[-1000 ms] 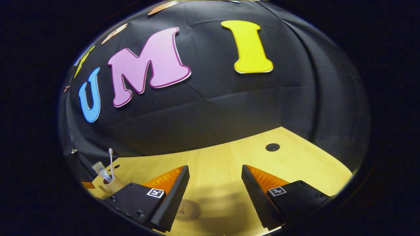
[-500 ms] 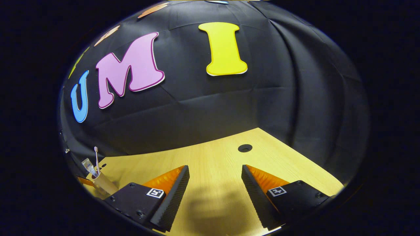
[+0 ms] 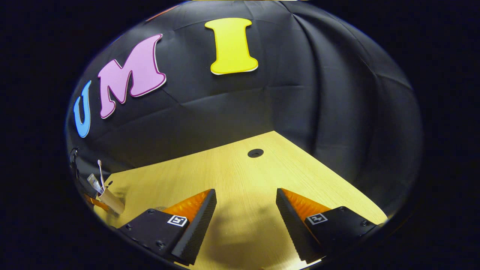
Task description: Put the toothbrush and toothpaste on the desktop into the cup, then pick up the cup and place it on the coaster on the desktop.
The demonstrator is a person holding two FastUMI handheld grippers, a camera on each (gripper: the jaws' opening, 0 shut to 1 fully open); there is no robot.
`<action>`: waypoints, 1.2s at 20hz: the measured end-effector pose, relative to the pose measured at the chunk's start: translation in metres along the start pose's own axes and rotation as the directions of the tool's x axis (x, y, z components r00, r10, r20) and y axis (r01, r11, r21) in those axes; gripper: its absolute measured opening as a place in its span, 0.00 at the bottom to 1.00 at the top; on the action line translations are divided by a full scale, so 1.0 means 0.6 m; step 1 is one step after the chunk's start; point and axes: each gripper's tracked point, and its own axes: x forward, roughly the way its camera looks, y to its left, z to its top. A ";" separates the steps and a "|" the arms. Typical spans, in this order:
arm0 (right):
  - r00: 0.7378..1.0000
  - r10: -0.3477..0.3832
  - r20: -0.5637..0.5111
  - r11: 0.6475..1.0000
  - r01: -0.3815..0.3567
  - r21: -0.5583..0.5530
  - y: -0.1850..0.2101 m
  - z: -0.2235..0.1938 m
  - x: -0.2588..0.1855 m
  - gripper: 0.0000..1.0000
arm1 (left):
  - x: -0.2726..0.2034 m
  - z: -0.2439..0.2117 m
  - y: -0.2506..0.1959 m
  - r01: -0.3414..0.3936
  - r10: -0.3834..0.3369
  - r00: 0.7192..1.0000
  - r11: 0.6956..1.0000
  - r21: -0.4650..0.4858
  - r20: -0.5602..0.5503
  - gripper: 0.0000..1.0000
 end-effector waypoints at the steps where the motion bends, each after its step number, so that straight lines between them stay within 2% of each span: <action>1: 1.000 -0.007 -0.003 1.000 0.007 0.003 -0.008 -0.001 -0.003 0.98 | 0.002 0.001 -0.002 -0.002 0.003 1.000 1.000 0.009 -0.014 0.77; 2: 1.000 -0.011 -0.007 1.000 0.011 0.007 -0.015 -0.001 -0.007 0.98 | 0.001 0.001 -0.007 -0.004 0.004 1.000 1.000 0.013 -0.026 0.73; 3: 1.000 -0.013 -0.011 1.000 0.013 0.013 -0.021 -0.001 -0.010 0.98 | 0.001 0.002 -0.012 -0.002 0.002 0.999 1.000 0.014 -0.032 0.73; 5: 1.000 -0.017 -0.023 1.000 0.018 0.025 -0.030 -0.001 -0.017 0.98 | 0.001 -0.002 -0.012 -0.016 0.017 0.999 0.999 0.028 -0.051 0.54; 7: 0.998 -0.017 -0.055 0.999 0.020 0.049 -0.030 -0.009 -0.022 0.98 | 0.002 -0.001 -0.016 -0.035 0.037 0.998 0.999 0.034 -0.056 0.30; 8: 0.998 -0.003 -0.068 0.999 0.006 0.054 -0.023 -0.014 -0.036 0.98 | 0.002 -0.001 -0.014 -0.044 0.046 0.998 0.999 0.030 -0.054 0.33; 9: 0.997 0.002 -0.074 0.999 0.001 0.046 -0.019 -0.016 -0.044 0.98 | 0.003 -0.003 -0.016 -0.049 0.050 0.997 0.999 0.016 -0.052 0.23; 10: 0.997 0.005 -0.075 0.999 -0.003 0.035 -0.016 -0.014 -0.051 0.98 | 0.002 -0.004 -0.016 -0.051 0.052 0.998 0.999 0.009 -0.048 0.27; 13: 0.996 0.029 -0.084 0.999 -0.027 0.029 0.000 -0.012 -0.075 0.98 | 0.003 -0.004 -0.013 -0.064 0.064 0.997 0.998 0.006 -0.032 0.25; 14: 0.995 0.036 -0.091 0.999 -0.033 0.032 0.003 -0.011 -0.084 0.98 | 0.002 -0.003 -0.013 -0.073 0.073 0.997 0.997 0.006 -0.029 0.19; 15: 0.995 0.043 -0.095 0.999 -0.040 0.031 0.007 -0.010 -0.091 0.98 | 0.001 -0.002 -0.012 -0.082 0.082 0.996 0.997 0.009 -0.023 0.23; 18: 0.994 0.060 -0.093 0.998 -0.060 0.004 0.015 0.005 -0.113 0.98 | -0.010 0.002 -0.014 -0.098 0.098 0.995 0.994 0.049 -0.002 0.23; 24: 0.993 0.075 -0.093 0.997 -0.077 -0.021 0.015 0.023 -0.139 0.98 | -0.046 0.020 -0.051 -0.065 0.061 0.996 0.996 0.067 0.064 0.23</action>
